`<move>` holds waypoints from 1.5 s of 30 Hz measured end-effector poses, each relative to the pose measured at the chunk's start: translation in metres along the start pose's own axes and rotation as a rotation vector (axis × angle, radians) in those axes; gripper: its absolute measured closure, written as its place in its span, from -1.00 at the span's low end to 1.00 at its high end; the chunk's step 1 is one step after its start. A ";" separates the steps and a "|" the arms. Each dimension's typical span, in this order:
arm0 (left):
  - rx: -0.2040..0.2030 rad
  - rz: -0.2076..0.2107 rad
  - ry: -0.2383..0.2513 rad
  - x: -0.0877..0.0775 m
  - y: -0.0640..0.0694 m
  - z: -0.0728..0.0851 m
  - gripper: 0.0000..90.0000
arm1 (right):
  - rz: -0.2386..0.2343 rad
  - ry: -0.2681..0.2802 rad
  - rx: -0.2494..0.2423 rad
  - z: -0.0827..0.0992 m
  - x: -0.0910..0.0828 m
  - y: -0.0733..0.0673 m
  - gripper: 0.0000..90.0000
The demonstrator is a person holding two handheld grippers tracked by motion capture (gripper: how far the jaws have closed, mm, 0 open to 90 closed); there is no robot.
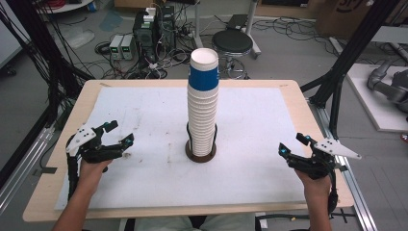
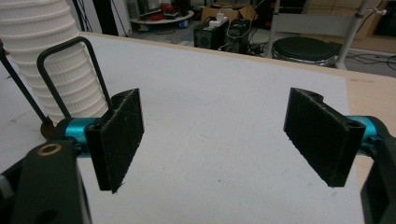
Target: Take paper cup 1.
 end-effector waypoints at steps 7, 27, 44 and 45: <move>0.006 -0.001 -0.004 0.006 0.003 -0.001 -0.67 | -0.012 0.009 0.016 0.001 -0.005 0.003 -0.54; -0.008 0.007 0.001 -0.001 0.008 -0.001 -0.66 | -0.116 0.019 0.018 -0.026 -0.002 -0.017 -0.54; -0.014 0.013 -0.005 -0.002 0.008 0.001 -0.66 | -0.309 0.048 -0.048 -0.124 0.015 -0.056 -0.54; -0.016 0.015 -0.004 -0.002 0.008 0.001 -0.66 | -0.316 0.044 -0.057 -0.130 0.016 -0.060 -0.54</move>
Point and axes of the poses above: each handheld gripper's, and its own axes: x roughly forward along the jaws, z roughly out of its underside, y roughly to its right, the point moved 1 cm from there along x, roughly forward along the jaws
